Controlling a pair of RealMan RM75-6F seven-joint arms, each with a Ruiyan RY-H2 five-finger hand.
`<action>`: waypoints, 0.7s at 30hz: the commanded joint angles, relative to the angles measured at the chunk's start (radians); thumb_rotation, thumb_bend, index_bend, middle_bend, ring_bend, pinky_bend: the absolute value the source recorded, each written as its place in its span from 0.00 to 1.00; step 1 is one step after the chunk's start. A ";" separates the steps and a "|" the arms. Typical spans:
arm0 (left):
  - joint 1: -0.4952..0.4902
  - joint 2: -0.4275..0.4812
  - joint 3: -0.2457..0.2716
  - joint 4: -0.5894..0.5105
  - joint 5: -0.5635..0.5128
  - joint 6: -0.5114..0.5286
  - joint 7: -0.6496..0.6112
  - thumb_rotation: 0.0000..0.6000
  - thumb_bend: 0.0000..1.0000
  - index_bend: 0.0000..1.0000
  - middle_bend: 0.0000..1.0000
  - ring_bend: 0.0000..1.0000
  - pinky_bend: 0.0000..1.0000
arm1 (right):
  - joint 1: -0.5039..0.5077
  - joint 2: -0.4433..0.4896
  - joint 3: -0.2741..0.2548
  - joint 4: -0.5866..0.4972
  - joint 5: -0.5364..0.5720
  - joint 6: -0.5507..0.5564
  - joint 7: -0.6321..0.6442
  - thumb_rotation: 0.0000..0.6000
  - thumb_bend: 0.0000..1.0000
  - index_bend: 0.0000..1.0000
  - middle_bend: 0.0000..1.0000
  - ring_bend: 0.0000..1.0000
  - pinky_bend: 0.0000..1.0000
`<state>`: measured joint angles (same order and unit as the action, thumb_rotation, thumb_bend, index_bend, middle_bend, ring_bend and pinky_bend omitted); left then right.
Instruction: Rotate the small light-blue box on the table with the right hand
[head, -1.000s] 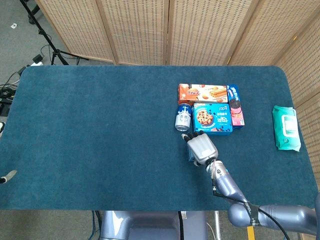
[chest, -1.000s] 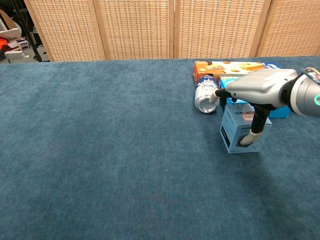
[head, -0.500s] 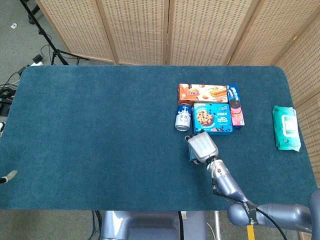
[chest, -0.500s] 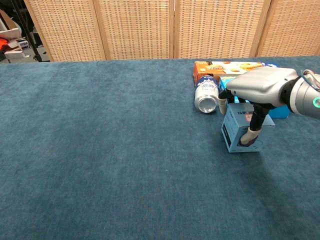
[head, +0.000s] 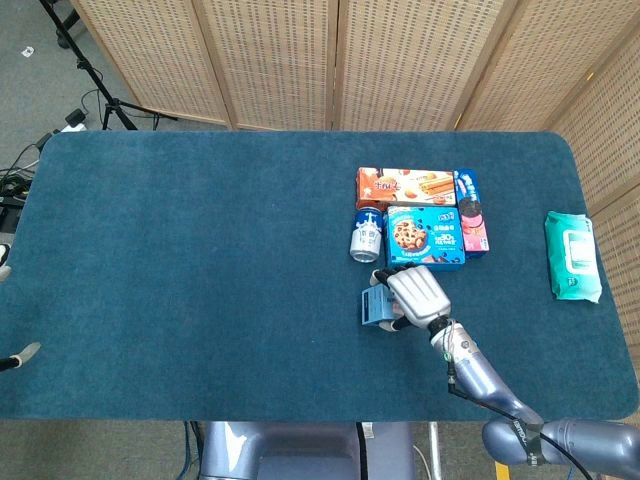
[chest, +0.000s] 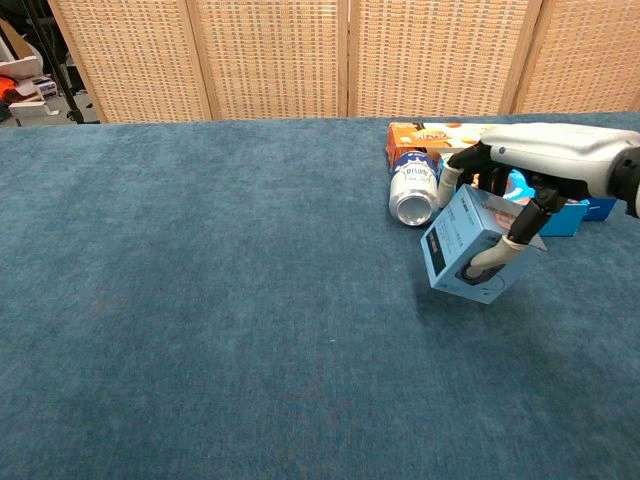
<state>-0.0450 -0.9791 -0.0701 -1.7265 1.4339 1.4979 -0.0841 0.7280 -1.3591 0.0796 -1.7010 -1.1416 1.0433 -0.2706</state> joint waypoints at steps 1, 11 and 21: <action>-0.001 -0.002 0.002 -0.004 0.003 -0.001 0.008 1.00 0.00 0.00 0.00 0.00 0.00 | -0.091 0.001 -0.034 0.127 -0.225 0.022 0.354 1.00 0.40 0.38 0.45 0.43 0.35; -0.001 -0.013 0.006 -0.016 0.004 0.002 0.042 1.00 0.00 0.00 0.00 0.00 0.00 | -0.148 -0.061 -0.098 0.338 -0.356 0.030 0.785 1.00 0.44 0.38 0.45 0.43 0.35; -0.001 -0.019 0.000 -0.019 -0.006 0.006 0.058 1.00 0.00 0.00 0.00 0.00 0.00 | -0.162 -0.069 -0.133 0.431 -0.422 0.030 0.946 1.00 0.40 0.29 0.26 0.22 0.33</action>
<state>-0.0466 -0.9977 -0.0688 -1.7446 1.4295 1.5030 -0.0271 0.5697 -1.4329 -0.0397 -1.2814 -1.5404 1.0700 0.6399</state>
